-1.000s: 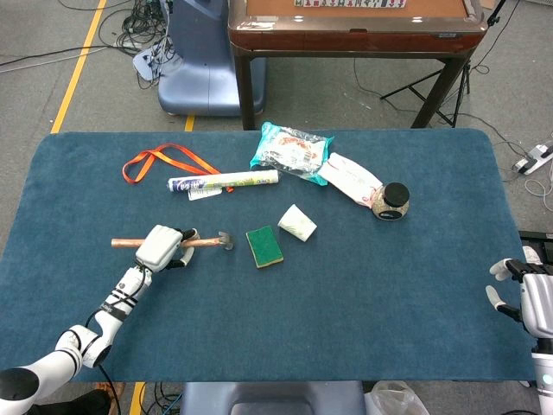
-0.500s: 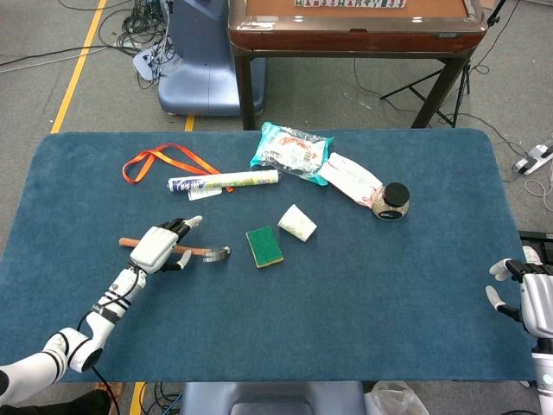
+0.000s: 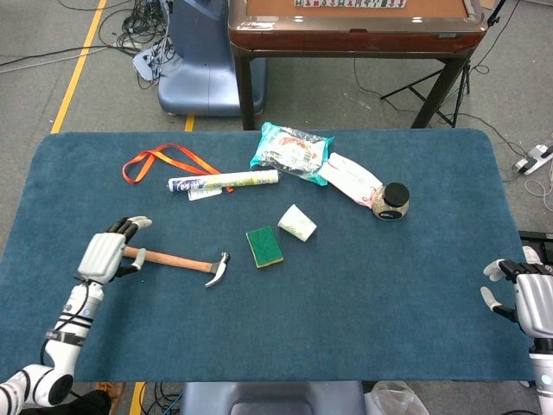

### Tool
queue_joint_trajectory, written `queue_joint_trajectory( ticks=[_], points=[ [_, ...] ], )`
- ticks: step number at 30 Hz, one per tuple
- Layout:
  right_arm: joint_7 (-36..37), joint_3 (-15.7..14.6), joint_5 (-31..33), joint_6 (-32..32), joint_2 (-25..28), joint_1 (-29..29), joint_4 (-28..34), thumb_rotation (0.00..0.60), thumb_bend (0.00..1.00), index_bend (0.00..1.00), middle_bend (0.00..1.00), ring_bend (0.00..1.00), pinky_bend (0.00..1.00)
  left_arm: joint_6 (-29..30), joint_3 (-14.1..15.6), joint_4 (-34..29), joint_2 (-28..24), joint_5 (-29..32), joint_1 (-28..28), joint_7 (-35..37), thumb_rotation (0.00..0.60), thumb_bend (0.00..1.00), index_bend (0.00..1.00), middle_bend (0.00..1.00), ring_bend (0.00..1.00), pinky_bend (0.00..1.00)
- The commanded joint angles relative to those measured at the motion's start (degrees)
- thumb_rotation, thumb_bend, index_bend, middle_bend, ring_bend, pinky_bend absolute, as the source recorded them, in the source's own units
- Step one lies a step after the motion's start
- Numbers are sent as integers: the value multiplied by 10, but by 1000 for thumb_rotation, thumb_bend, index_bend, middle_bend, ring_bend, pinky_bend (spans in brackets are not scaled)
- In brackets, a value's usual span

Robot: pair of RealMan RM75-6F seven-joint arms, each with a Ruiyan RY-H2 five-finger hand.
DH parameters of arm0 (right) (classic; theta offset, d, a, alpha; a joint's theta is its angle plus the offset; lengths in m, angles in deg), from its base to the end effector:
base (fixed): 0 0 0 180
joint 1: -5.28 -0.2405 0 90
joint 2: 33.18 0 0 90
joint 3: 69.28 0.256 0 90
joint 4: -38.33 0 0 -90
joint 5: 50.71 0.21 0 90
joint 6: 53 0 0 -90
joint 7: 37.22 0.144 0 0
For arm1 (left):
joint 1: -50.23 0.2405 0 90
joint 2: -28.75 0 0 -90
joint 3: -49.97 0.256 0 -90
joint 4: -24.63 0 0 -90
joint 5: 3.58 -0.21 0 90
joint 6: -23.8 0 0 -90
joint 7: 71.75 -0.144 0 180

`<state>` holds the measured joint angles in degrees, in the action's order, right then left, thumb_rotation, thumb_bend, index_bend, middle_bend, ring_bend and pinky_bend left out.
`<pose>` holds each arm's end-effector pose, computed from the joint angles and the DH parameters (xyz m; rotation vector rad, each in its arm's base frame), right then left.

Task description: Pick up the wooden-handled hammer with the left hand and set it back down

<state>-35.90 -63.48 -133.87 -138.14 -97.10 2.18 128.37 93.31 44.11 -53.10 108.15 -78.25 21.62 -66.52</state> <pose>-0.3266 -0.1821 0.1749 1.2964 -0.8866 0.8828 -0.2622 0.3191 0.0758 -1.5265 -1.0028 -1.0557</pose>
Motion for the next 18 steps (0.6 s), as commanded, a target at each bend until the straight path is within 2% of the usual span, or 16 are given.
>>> queue_joint_trajectory(
  ticks=[1,6,11,18],
  points=[
    [2,-4,-5,4,-1,-3,-2,600,255,486,517,474,416,38,-1,-51,-40,25,40,-33,600,452,240,188,142,253],
    [1,-9,-17,2,-1,-4,-1,600,255,486,517,474,416,85,9,-116,-78,30,86,-58,600,450,243,187,143,253],
    [2,-11,-22,0,0,-4,0,600,255,487,517,474,416,110,33,-167,-101,17,121,-94,600,448,242,188,144,253],
    [4,-13,-24,-2,2,-3,1,600,255,487,517,474,416,153,40,-193,-102,-11,152,-110,600,445,242,188,144,240]
  ],
)
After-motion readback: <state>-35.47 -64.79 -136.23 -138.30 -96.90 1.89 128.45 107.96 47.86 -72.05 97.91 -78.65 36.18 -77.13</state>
